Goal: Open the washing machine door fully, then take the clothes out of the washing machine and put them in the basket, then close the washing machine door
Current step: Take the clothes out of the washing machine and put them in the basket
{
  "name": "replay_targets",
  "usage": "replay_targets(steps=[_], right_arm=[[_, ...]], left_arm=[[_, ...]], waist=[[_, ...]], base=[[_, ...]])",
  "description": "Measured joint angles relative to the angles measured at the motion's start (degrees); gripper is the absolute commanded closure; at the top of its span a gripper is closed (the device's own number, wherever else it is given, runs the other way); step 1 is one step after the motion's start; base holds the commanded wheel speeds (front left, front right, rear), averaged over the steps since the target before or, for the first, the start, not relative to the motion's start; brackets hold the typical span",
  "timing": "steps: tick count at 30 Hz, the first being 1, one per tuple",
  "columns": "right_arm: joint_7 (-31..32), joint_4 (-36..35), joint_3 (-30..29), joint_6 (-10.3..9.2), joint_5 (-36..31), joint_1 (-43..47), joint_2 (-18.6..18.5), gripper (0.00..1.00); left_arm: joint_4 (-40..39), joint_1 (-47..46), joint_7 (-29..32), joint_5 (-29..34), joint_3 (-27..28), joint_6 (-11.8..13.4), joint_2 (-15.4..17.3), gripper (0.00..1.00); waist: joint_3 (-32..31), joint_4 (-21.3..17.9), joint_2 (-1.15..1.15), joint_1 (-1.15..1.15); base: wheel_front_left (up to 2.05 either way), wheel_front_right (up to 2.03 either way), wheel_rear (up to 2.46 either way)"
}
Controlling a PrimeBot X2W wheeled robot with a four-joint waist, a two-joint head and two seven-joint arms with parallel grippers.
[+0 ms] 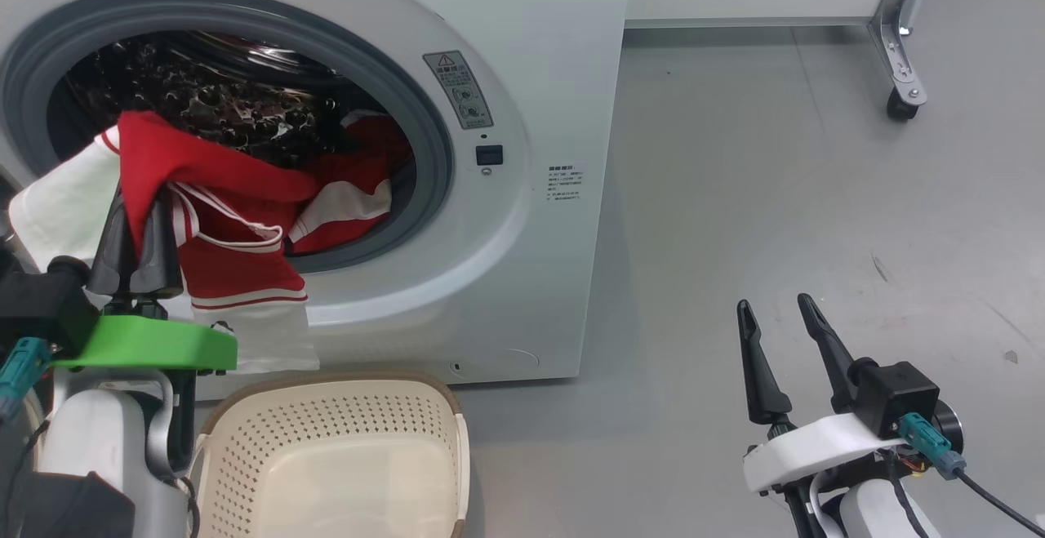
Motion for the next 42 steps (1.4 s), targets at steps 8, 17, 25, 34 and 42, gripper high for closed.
replay_targets(steps=[8, 17, 25, 34, 42], right_arm=[[0.0, -0.2, -0.4, 0.01, -0.1, 0.1, 0.1, 0.0], [0.0, -0.2, -0.4, 0.41, -0.2, 0.1, 0.1, 0.0], [0.0, -0.2, -0.4, 0.59, -0.5, 0.1, 0.2, 0.0], [0.0, -0.2, -0.7, 0.59, -0.5, 0.1, 0.4, 0.0], [0.0, -0.3, -0.5, 0.62, -0.6, 0.0, 0.4, 0.0]], left_arm=[[-7.5, 0.9, 0.0, 0.1, 1.2, -0.3, -0.6, 1.0], [-11.6, 3.6, 0.0, 0.6, 1.8, -0.5, -1.1, 1.0], [-12.5, 7.1, 0.0, 1.2, 0.9, -0.8, -1.4, 1.0], [-20.0, 5.6, -0.3, 2.4, 3.0, -0.8, -1.8, 1.0], [-12.3, 10.3, -0.3, 2.7, 0.3, -1.3, -2.0, 1.0]], waist=[[0.8, 0.3, 0.0, 0.0], [1.1, 0.5, 0.0, 0.0], [2.0, 0.0, 0.0, 0.0], [2.3, -0.3, 0.0, 0.0], [2.8, -0.6, 0.0, 0.0]], base=[[0.0, 0.0, 0.0], [0.0, 0.0, 0.0], [0.0, 0.0, 0.0], [0.0, 0.0, 0.0], [0.0, 0.0, 0.0]])
